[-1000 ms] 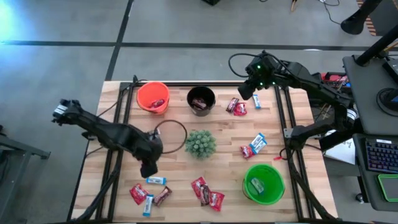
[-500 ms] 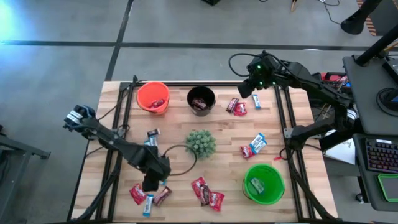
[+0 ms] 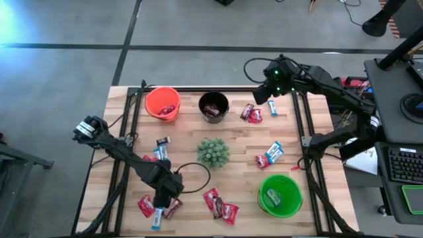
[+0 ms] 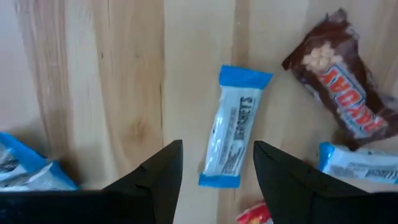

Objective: Sort candy
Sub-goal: Put the blue chocolate into the green bucket

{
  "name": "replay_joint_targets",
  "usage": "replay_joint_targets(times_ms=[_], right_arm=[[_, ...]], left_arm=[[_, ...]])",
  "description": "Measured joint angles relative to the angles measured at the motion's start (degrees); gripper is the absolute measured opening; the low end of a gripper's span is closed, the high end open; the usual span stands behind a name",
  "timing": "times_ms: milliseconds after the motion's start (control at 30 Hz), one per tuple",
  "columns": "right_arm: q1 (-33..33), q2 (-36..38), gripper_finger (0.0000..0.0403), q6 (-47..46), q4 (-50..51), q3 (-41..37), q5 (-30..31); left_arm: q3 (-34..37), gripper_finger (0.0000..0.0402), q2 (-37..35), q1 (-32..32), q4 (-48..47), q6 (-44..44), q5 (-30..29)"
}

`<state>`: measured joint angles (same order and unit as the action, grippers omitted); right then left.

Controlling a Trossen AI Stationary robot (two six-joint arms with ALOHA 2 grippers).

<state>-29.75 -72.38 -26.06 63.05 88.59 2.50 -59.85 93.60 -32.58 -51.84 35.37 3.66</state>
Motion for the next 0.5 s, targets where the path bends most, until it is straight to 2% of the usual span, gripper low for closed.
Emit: replay_joint_targets(times_ms=[500], right_arm=[[3.89, 0.0, 0.0169, -2.8, 0.81, 0.05, -0.01]], left_arm=[[8.44, 0.0178, -0.2, -2.35, 10.7, 2.61, 1.75]])
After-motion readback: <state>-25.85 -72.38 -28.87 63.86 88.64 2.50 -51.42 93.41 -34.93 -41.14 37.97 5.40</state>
